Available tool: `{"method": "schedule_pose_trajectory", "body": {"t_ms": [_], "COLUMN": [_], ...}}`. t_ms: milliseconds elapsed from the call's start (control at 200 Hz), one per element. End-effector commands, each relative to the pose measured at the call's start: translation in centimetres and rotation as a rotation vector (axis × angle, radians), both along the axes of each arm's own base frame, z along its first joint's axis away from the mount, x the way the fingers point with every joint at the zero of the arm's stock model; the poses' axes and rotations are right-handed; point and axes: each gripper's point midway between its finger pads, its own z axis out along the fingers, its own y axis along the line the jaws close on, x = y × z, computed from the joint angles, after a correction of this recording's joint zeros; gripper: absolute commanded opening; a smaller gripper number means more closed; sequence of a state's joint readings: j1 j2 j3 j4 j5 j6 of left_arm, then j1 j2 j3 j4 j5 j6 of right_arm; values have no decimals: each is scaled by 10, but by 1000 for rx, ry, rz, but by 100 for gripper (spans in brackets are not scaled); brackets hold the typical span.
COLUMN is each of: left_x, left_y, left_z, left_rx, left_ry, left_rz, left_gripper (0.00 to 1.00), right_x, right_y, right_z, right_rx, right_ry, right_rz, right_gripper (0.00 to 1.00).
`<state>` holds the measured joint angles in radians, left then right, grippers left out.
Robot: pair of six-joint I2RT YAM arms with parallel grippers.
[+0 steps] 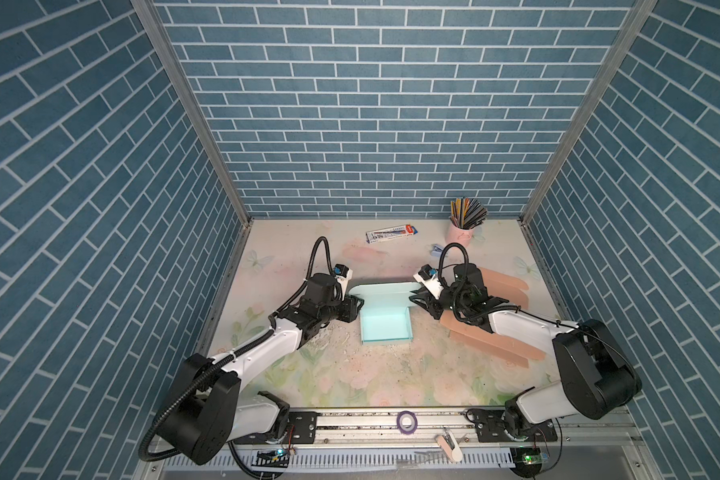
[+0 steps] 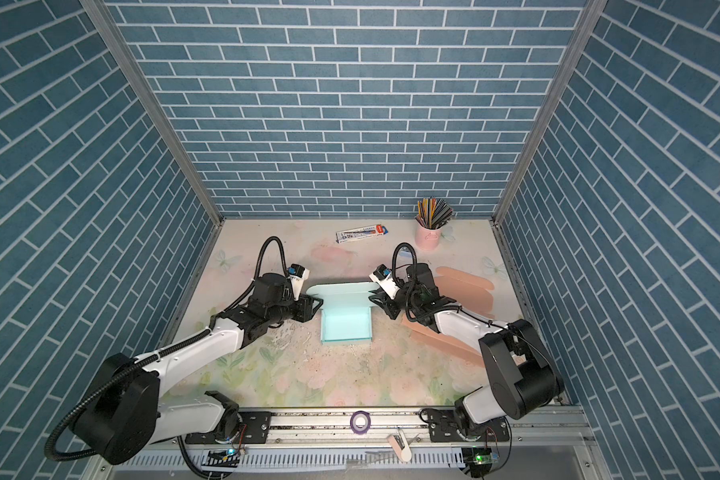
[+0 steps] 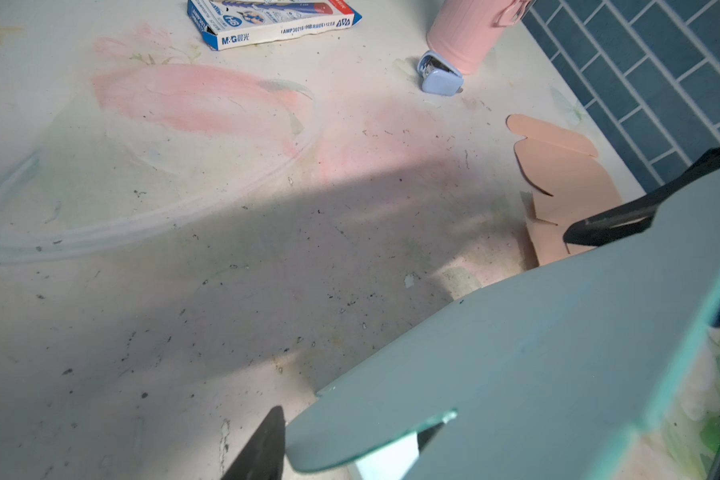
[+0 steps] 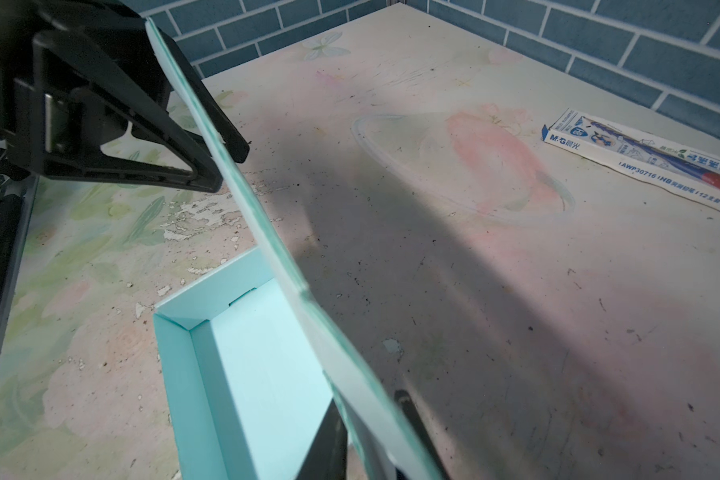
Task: Fold the paper box
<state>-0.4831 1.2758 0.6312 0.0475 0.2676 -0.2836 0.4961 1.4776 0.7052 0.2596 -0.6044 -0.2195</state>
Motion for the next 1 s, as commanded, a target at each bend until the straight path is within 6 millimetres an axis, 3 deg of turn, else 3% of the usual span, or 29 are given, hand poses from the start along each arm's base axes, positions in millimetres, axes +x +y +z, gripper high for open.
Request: {"method": "schedule_pose_trajectory", "body": {"t_ms": [0, 545, 720, 995], "left_x": [-4, -1, 4, 14], "left_y": [6, -4, -11, -21], "left_z": [-6, 11, 15, 21], "left_rx": [33, 24, -10, -27], "left_ry": [8, -42, -49, -66], "left_rz": [19, 33, 51, 95], "left_gripper": [44, 19, 16, 12], "right_x": [1, -1, 8, 28], "right_y": [2, 5, 5, 7], "right_z": [-1, 3, 3, 2], "right_rx": [17, 48, 58, 46], "right_ry": [14, 22, 20, 12], "right_rz": [8, 7, -46, -192], "right_gripper": [20, 16, 11, 14]}}
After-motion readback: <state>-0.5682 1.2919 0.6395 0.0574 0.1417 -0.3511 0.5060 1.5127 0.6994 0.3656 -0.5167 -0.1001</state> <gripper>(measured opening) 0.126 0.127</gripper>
